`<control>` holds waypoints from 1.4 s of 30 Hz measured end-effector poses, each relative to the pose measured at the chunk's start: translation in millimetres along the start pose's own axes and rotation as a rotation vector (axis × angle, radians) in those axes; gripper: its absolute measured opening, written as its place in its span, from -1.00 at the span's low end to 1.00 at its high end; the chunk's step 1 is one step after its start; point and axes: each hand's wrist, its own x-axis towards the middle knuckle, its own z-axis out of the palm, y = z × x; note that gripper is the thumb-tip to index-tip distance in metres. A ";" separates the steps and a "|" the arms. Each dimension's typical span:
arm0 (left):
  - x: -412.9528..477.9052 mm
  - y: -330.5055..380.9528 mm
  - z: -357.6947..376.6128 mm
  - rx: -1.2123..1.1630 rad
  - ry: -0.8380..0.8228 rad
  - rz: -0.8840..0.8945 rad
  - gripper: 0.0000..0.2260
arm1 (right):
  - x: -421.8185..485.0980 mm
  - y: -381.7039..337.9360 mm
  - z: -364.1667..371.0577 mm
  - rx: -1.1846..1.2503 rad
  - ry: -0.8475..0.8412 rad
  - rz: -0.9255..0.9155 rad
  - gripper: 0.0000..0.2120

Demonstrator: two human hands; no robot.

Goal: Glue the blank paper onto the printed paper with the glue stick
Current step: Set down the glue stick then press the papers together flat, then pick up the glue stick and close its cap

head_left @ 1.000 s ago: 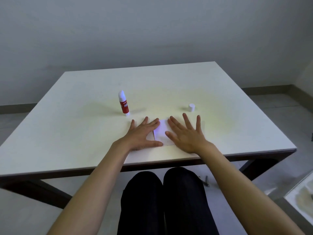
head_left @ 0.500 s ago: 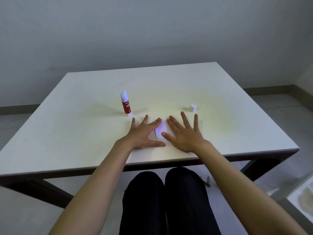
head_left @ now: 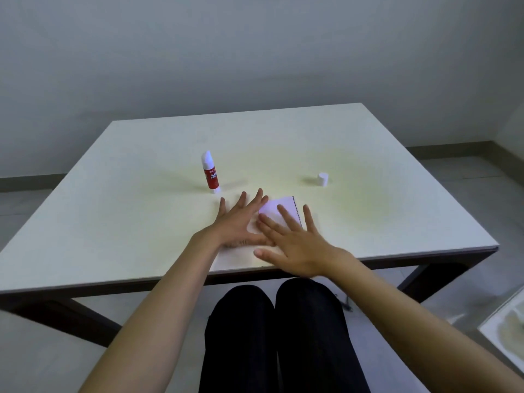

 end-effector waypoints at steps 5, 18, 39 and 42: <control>0.8 -2.7 1.6 -0.008 -0.015 0.001 -0.05 | 3.1 29.8 -14.6 -0.004 -0.065 0.094 -0.36; 1.7 -5.7 2.8 -0.014 -0.025 0.009 -0.06 | -21.1 36.1 -3.2 -0.014 0.009 0.235 -0.29; -2.1 -20.4 -22.9 -0.704 1.099 -0.272 -0.30 | -34.5 -5.5 -1.7 0.154 0.248 0.119 -0.37; 17.0 -31.7 -29.6 -0.766 0.939 -0.451 -0.33 | -29.4 -12.1 -10.1 0.244 0.364 0.117 -0.45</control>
